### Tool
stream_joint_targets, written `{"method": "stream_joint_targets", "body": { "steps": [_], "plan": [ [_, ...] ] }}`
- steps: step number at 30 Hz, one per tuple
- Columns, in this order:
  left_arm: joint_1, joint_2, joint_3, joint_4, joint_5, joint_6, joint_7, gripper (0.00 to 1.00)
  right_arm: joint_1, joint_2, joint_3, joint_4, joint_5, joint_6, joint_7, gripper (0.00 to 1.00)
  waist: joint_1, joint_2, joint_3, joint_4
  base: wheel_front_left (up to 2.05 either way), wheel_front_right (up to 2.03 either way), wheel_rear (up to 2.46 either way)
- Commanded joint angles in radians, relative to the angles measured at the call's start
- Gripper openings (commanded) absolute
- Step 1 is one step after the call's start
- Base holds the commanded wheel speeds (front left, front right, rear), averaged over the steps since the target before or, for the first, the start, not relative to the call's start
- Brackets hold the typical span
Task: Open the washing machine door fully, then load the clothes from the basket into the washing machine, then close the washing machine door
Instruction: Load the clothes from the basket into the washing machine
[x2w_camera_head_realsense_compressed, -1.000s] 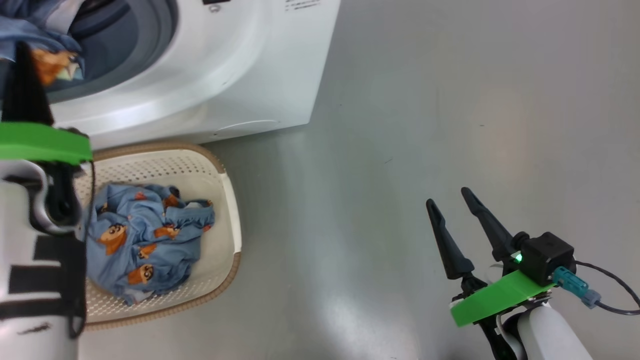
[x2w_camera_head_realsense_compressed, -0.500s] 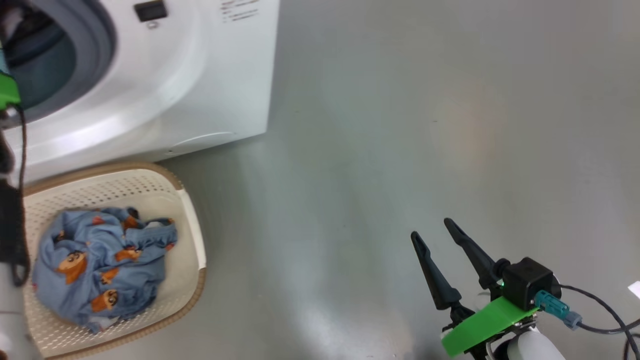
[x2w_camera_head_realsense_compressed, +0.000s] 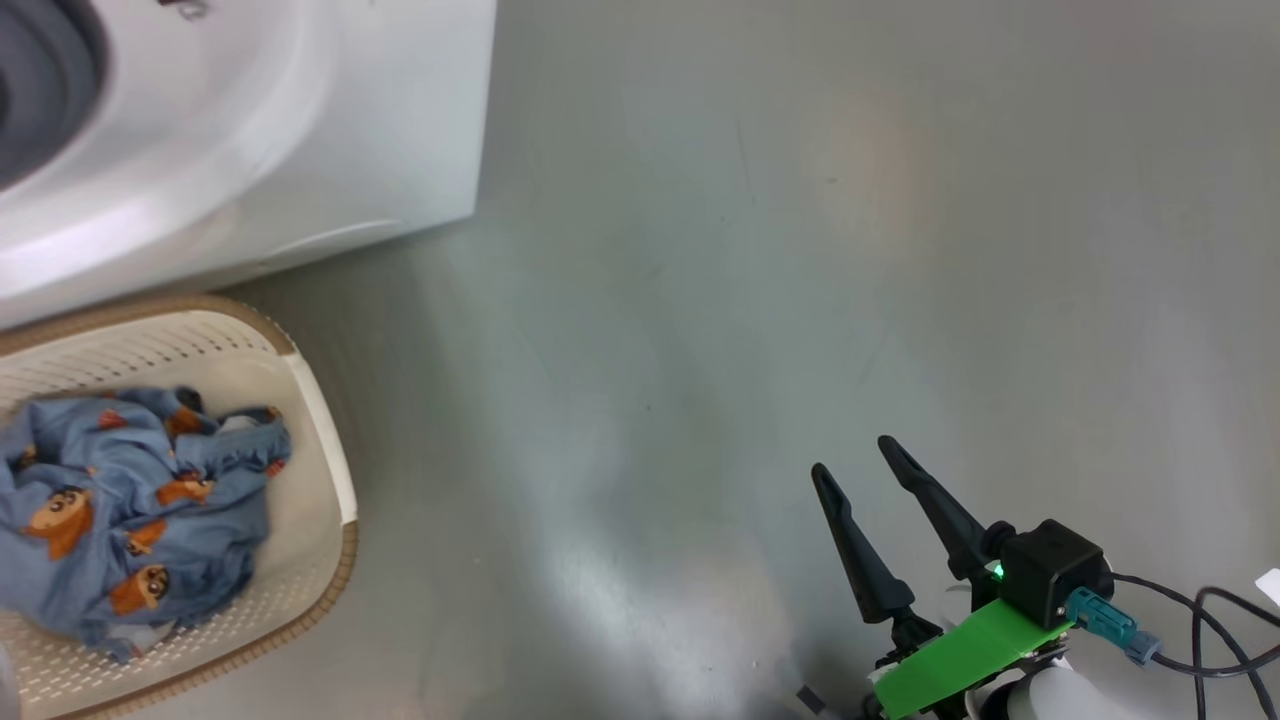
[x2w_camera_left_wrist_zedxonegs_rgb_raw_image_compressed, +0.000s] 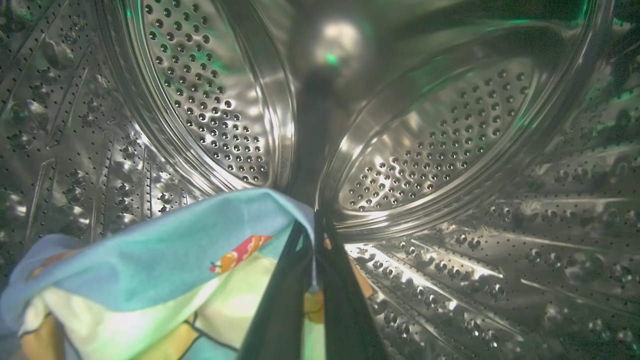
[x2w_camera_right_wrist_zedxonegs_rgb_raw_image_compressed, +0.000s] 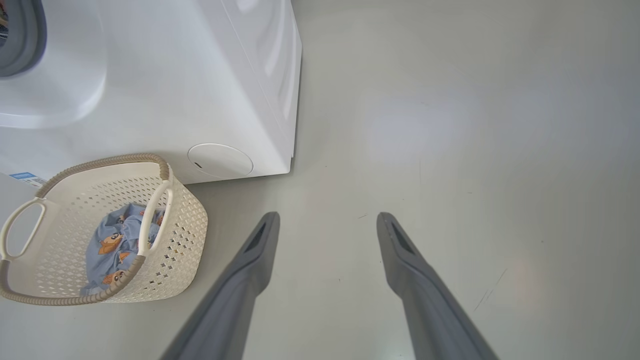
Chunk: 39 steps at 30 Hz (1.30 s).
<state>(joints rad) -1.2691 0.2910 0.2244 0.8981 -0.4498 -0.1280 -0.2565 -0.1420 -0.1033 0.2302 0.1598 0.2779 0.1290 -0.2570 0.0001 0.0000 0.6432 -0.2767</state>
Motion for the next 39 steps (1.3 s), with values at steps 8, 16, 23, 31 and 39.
{"method": "stream_joint_targets", "body": {
  "steps": [8, 16, 23, 31, 39],
  "plan": [
    [-0.068, 0.022, 0.154, -0.148, 0.057, 0.041, -0.005, 0.00, 0.004, 0.003, 0.021, -0.028, 0.005, 0.002, -0.005, 1.00, -0.0001, 0.0000, 0.066, -0.008, 0.00, 0.00, 0.00],
    [-0.038, 0.006, 0.110, -0.048, 0.206, 0.040, -0.005, 0.18, 0.004, 0.005, 0.023, -0.019, 0.004, 0.002, -0.005, 1.00, -0.0001, 0.0000, 0.054, -0.005, 0.00, 0.00, 0.00],
    [-0.056, -0.013, 0.115, 0.001, 0.230, 0.050, -0.005, 1.00, 0.013, 0.006, 0.012, -0.010, 0.006, 0.002, -0.005, 1.00, -0.0001, 0.0000, 0.036, 0.009, 0.00, 0.00, 0.00],
    [-0.013, -0.055, 0.140, -0.008, 0.257, 0.086, -0.005, 1.00, 0.009, 0.013, 0.009, 0.004, 0.009, 0.002, -0.005, 1.00, -0.0001, 0.0000, -0.004, 0.038, 0.00, 0.00, 0.00],
    [0.062, -0.097, 0.152, -0.017, 0.281, 0.096, -0.005, 1.00, 0.006, 0.011, 0.005, 0.023, 0.012, 0.002, -0.005, 1.00, -0.0001, 0.0000, -0.067, 0.068, 0.00, 0.00, 0.00]
  ]
}}
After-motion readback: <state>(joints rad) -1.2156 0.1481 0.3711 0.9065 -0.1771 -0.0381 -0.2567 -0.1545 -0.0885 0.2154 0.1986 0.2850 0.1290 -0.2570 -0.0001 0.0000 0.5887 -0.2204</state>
